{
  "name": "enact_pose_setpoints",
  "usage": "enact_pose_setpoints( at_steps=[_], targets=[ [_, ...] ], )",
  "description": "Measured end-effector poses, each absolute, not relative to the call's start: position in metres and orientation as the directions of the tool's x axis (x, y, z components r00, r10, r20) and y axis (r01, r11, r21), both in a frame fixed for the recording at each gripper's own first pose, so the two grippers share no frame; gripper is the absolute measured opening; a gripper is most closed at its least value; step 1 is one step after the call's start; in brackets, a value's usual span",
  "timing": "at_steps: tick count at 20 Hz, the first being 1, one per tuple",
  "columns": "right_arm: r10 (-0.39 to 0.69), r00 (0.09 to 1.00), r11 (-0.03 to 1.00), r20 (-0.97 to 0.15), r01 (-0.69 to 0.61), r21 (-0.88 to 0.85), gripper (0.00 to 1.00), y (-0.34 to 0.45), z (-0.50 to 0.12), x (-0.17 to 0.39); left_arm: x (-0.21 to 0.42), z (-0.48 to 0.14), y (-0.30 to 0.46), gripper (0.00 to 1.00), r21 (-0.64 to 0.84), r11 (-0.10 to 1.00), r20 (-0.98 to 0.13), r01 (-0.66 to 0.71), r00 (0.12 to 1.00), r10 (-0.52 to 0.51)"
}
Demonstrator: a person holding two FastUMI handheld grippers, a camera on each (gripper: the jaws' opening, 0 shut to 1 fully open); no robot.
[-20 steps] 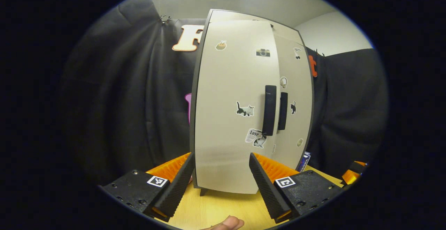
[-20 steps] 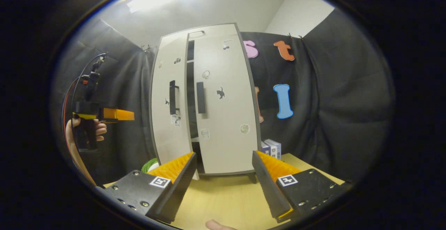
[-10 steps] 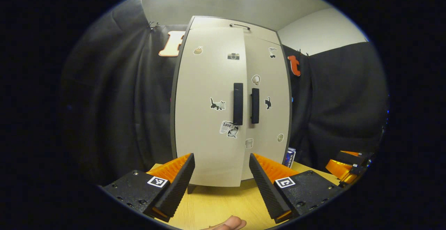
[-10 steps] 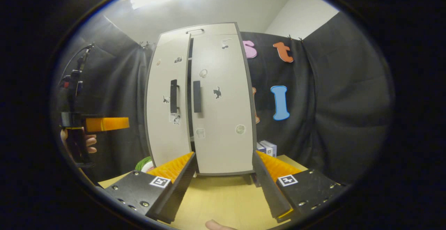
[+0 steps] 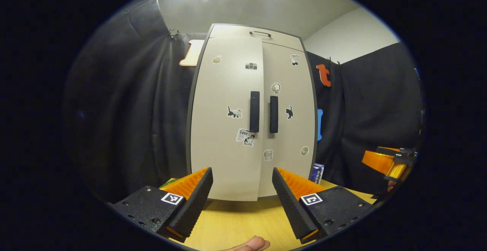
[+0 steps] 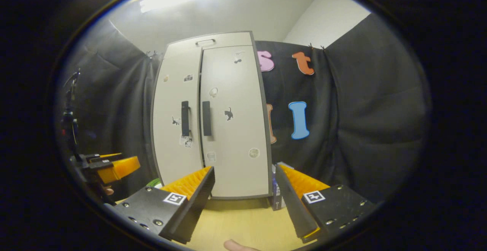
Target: Grab one shoe with the right hand and put it into the shoe cabinet, grab the other shoe with the left hand and put it into the shoe cabinet; then close the right door with the right hand and the left door with the left hand.
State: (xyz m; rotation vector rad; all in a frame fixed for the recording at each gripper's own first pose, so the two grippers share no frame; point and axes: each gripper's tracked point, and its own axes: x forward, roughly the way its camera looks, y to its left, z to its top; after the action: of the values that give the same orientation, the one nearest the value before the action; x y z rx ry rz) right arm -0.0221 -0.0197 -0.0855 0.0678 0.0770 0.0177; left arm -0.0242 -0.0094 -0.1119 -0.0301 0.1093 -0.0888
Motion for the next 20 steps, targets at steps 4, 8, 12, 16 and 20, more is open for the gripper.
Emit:
enact_pose_setpoints(
  at_steps=[4, 8, 12, 16, 20],
  targets=[
    [0.034, 0.998, 0.997, -0.05, -0.031, 0.074, 0.96, -0.025, -0.08, -0.032, -0.023, -0.119, -0.032, 0.96, -0.01, 0.995, -0.128, 0.103, 0.986, -0.103],
    [-0.013, 1.0, 0.993, -0.018, 0.015, 0.116, 0.96, -0.051, -0.072, -0.04, -0.024, -0.115, -0.051, 0.96, 0.014, 0.992, -0.116, 0.124, 0.986, -0.121],
    [-0.023, 0.999, 0.995, -0.03, 0.026, 0.093, 0.96, -0.065, -0.076, -0.047, -0.024, -0.112, -0.066, 0.96, 0.014, 0.992, -0.101, 0.127, 0.987, -0.125],
    [-0.026, 0.999, 0.997, -0.028, 0.028, 0.068, 0.94, -0.072, -0.077, -0.052, -0.025, -0.11, -0.084, 0.96, 0.026, 0.989, -0.087, 0.147, 0.986, -0.144],
    [0.013, 1.0, 1.0, -0.015, -0.013, 0.018, 0.94, -0.063, -0.08, -0.055, -0.025, -0.111, -0.097, 0.96, 0.031, 0.988, -0.073, 0.154, 0.986, -0.151]
  ],
)
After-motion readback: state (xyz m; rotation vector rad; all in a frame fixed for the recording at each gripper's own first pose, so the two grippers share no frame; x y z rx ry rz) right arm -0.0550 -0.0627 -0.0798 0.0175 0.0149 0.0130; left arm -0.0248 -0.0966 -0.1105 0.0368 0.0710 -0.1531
